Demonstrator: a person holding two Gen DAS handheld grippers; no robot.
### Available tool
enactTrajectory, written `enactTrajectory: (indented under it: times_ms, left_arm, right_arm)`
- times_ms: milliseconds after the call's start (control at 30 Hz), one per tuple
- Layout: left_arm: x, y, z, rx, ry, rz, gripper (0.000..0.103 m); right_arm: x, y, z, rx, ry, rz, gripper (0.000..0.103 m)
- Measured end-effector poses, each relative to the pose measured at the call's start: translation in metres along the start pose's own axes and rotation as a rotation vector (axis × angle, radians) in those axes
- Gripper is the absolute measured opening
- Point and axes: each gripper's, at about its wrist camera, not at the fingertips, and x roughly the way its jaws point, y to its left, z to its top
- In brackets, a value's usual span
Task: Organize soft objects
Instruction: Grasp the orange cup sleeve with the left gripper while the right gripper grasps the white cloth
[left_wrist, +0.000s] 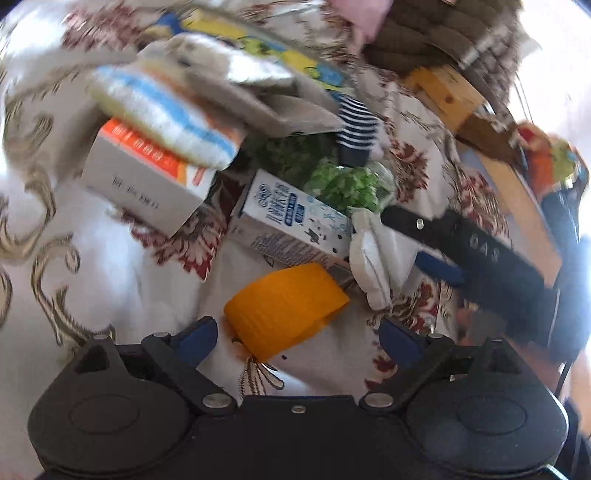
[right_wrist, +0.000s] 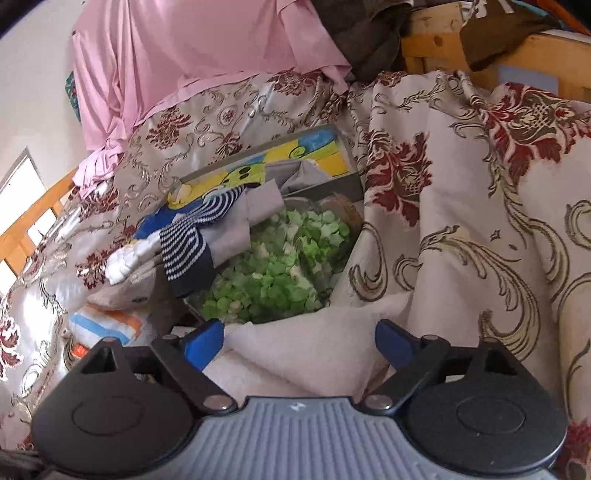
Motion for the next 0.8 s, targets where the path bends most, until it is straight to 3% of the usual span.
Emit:
enactTrajectory:
  times_ms: [333, 433, 500, 667, 800]
  left_arm:
    - [0.003, 0.015, 0.009, -0.198, 0.002, -0.049, 0.091]
    - [0.005, 0.018, 0.010, -0.243, -0.001, -0.053, 0.083]
    - [0.007, 0.019, 0.010, -0.270, 0.001, -0.050, 0.073]
    - [0.013, 0.029, 0.008, -0.347, 0.009, -0.062, 0.049]
    - [0.014, 0.029, 0.006, -0.356, 0.009, -0.073, 0.049]
  right_arm:
    - [0.003, 0.000, -0.004, 0.010, 0.009, 0.005, 0.078]
    - [0.002, 0.000, -0.003, 0.013, 0.008, 0.011, 0.073]
    - [0.001, -0.001, -0.002, 0.018, 0.008, 0.009, 0.064]
    - [0.003, -0.004, -0.002, 0.042, 0.022, 0.018, 0.052]
    - [0.006, -0.002, -0.004, 0.029, 0.051, 0.002, 0.035]
